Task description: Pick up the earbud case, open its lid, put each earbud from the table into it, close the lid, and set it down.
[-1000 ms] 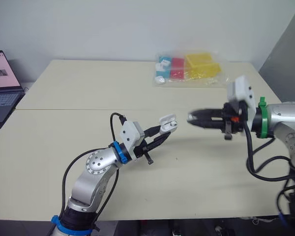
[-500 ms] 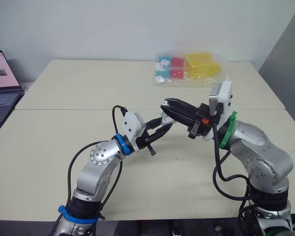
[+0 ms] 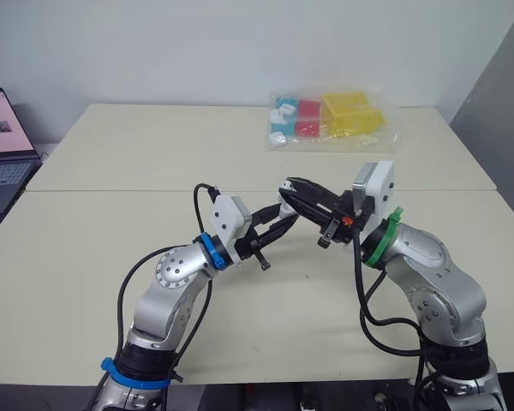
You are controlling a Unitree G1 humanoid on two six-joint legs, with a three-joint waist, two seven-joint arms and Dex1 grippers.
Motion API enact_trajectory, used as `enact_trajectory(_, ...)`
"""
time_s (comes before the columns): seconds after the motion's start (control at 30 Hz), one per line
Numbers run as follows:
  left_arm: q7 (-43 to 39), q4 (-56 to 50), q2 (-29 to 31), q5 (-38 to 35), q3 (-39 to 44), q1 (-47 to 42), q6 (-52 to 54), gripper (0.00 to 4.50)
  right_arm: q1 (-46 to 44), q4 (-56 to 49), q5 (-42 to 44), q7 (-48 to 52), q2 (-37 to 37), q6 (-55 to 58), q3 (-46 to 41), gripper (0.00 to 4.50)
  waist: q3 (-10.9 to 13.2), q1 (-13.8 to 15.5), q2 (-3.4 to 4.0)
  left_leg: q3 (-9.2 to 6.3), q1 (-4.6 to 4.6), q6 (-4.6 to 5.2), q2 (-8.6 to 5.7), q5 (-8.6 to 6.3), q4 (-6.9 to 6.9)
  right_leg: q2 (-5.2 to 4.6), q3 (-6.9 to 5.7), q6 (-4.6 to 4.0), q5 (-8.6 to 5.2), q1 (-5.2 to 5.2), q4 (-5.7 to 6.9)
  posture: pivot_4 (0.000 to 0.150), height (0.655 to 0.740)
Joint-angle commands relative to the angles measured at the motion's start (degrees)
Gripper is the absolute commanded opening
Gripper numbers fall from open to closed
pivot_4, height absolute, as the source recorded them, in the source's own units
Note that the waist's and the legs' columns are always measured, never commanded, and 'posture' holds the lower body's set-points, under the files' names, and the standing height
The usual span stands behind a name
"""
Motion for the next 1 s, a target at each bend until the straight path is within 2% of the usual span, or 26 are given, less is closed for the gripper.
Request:
enact_trajectory(0.03,-0.13,-0.59,-0.45,-0.4,0.49,-0.31,-1.98,0.78,1.03,-0.76,-0.46,-0.25,0.2,-2.0,0.69,0.42,0.0,0.0,0.0,0.0,0.0,0.0,0.0,0.0,0.0,0.0,0.01,0.0,0.0,0.0,-0.01,0.15,0.74)
enact_trajectory(1.0,0.32,-0.61,-0.6,-0.65,0.42,0.35,-2.98,0.78,4.23,2.22,-3.86,-0.83,1.72,-5.81,3.84,0.42,0.0,0.0,0.0,0.01,0.0,0.0,0.0,0.0,-0.01,0.0,0.0,0.0,0.0,-0.01,-0.02,0.15,0.74)
